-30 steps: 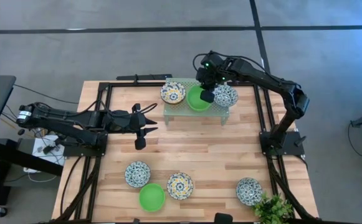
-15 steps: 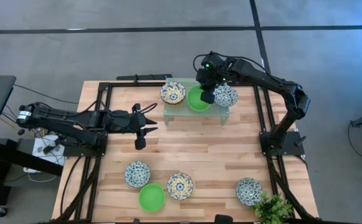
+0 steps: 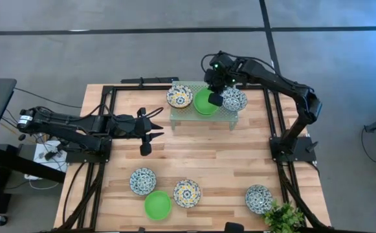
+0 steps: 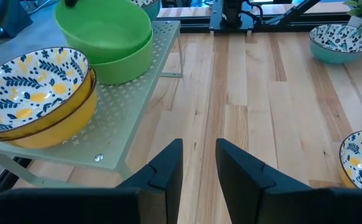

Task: Pick & Place Mini bowls
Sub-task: Stack the left green bowl on the green bowl on the shelf

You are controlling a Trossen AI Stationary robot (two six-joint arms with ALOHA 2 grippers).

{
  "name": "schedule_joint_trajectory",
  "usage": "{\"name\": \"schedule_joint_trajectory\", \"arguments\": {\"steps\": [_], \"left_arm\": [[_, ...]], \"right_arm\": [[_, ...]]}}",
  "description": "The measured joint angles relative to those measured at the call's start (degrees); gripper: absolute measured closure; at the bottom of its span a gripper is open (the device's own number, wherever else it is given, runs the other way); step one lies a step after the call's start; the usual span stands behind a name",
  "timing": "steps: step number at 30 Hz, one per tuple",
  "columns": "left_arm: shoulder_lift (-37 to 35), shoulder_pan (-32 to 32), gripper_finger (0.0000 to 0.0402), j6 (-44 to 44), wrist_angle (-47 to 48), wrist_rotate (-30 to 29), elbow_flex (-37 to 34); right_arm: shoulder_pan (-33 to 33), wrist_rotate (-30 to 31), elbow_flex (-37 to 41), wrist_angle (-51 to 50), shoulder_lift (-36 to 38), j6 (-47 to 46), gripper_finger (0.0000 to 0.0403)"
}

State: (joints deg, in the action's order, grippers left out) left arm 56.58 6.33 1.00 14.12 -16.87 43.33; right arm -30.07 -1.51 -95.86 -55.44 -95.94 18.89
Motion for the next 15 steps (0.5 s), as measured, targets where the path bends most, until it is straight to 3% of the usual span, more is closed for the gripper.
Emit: {"name": "schedule_joint_trajectory", "arguments": {"steps": [6, 15], "left_arm": [[0.00, 0.02, 0.0305, -0.01, -0.01, 0.00, 0.00], [0.00, 0.01, 0.0305, -0.01, -0.03, 0.00, 0.00]], "right_arm": [[-1.46, -7.61, -3.80, -2.34, 0.07, -6.19, 0.0401], [-2.29, -9.11, -2.92, -5.35, 0.09, -8.50, 0.0402]]}}
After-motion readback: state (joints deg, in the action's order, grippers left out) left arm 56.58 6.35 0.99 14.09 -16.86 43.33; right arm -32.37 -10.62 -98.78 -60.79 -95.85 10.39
